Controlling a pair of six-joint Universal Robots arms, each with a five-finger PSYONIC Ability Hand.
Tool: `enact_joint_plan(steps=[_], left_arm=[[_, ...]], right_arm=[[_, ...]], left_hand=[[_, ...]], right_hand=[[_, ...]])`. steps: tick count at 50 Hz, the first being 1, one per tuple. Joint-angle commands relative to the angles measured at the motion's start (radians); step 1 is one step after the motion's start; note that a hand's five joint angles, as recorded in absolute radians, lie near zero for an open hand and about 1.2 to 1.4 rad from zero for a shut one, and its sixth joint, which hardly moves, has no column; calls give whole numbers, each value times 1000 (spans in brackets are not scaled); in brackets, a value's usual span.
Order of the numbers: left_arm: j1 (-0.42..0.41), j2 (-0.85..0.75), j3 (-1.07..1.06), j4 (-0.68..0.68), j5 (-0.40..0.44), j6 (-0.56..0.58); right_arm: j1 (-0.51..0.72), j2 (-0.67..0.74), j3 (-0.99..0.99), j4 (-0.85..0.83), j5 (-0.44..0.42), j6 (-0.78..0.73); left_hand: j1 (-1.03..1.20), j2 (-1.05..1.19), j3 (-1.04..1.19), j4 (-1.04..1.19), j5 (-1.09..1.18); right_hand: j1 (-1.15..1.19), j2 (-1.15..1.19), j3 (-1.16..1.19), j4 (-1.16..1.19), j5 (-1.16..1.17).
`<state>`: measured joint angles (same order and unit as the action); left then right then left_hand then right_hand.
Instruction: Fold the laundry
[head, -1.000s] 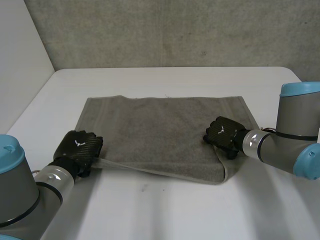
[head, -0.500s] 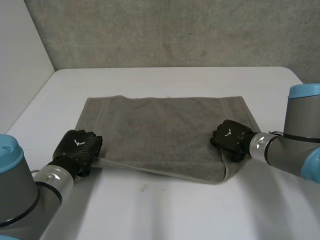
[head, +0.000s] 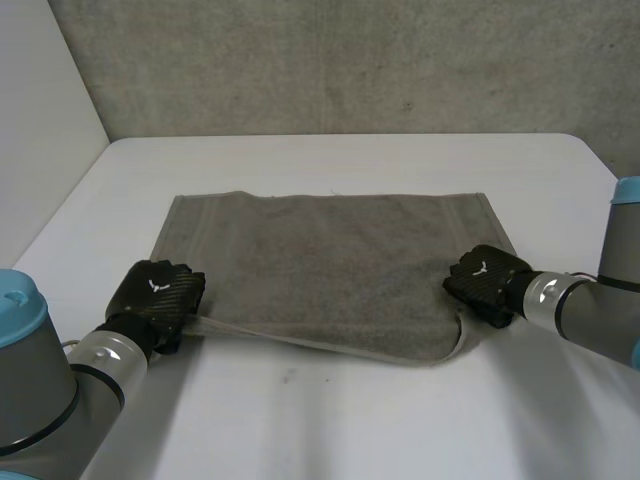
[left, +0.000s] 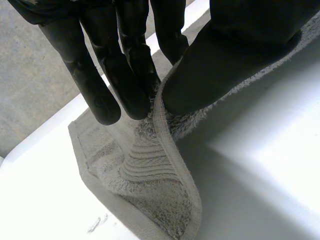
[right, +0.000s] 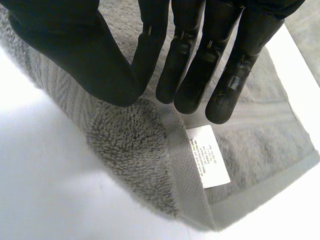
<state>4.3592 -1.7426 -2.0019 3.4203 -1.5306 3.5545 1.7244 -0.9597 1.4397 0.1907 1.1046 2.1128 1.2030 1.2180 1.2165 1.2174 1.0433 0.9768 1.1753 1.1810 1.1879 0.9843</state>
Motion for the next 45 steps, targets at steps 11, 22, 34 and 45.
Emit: enact_joint_plan(steps=[11, 22, 34, 45], left_arm=[[5, -9, 3, 5, 1, 0], [3, -9, 0, 5, 1, 1], [3, -11, 2, 5, 1, 0], [3, -11, 0, 4, 1, 0]], right_arm=[[-141, -211, 251, -132, 8, 225], [-83, -329, 363, -188, -19, 227], [-52, -418, 441, -258, -45, 231], [-9, -404, 446, -243, -138, 204]], left_hand=[[193, 178, 180, 179, 178], [193, 178, 180, 179, 178], [193, 178, 180, 179, 178], [193, 178, 180, 179, 178]], right_hand=[[133, -65, -71, -78, -48], [-249, -447, -453, -460, -431], [-334, -532, -538, -545, -516], [-407, -606, -612, -619, -589]])
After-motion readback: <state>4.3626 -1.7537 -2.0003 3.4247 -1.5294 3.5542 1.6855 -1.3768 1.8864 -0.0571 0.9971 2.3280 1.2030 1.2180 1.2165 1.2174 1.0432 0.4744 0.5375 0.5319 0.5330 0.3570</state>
